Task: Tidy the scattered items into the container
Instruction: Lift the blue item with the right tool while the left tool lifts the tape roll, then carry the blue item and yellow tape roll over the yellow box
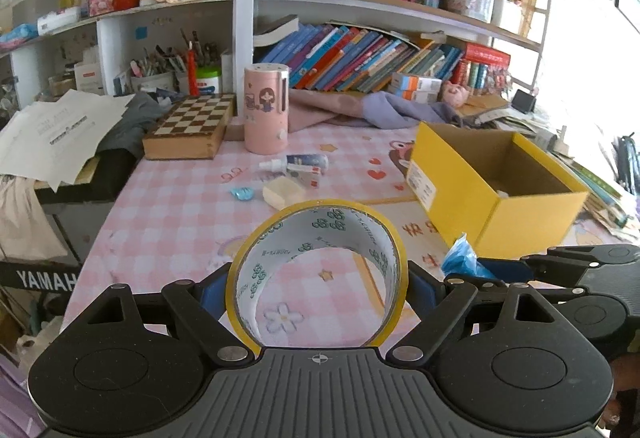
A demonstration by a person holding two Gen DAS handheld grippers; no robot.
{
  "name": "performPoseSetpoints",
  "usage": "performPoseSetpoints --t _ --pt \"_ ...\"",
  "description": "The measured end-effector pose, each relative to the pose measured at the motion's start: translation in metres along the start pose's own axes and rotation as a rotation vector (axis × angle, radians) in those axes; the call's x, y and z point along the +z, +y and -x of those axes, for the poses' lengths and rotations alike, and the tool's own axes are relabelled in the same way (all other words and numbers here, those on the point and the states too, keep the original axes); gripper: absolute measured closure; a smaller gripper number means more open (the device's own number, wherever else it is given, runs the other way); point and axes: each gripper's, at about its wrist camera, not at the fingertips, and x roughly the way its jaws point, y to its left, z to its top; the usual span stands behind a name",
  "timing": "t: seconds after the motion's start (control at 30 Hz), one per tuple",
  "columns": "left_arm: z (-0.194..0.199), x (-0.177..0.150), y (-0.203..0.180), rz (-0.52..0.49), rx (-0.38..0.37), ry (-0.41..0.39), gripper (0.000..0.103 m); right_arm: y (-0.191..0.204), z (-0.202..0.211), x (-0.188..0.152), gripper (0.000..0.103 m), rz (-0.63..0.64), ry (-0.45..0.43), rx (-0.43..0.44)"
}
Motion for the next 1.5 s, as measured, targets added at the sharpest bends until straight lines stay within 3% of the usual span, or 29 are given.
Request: performPoseSetpoints --t 0.67,1.5 --pt "0.01 -0.031 -0.035 -0.057 -0.11 0.063 0.016 -0.017 0.043 -0.056 0.076 -0.098 0.065 -0.089" --pt "-0.011 -0.024 -0.112 -0.213 -0.29 0.088 0.016 -0.082 0.083 -0.087 0.076 -0.25 0.086 -0.265"
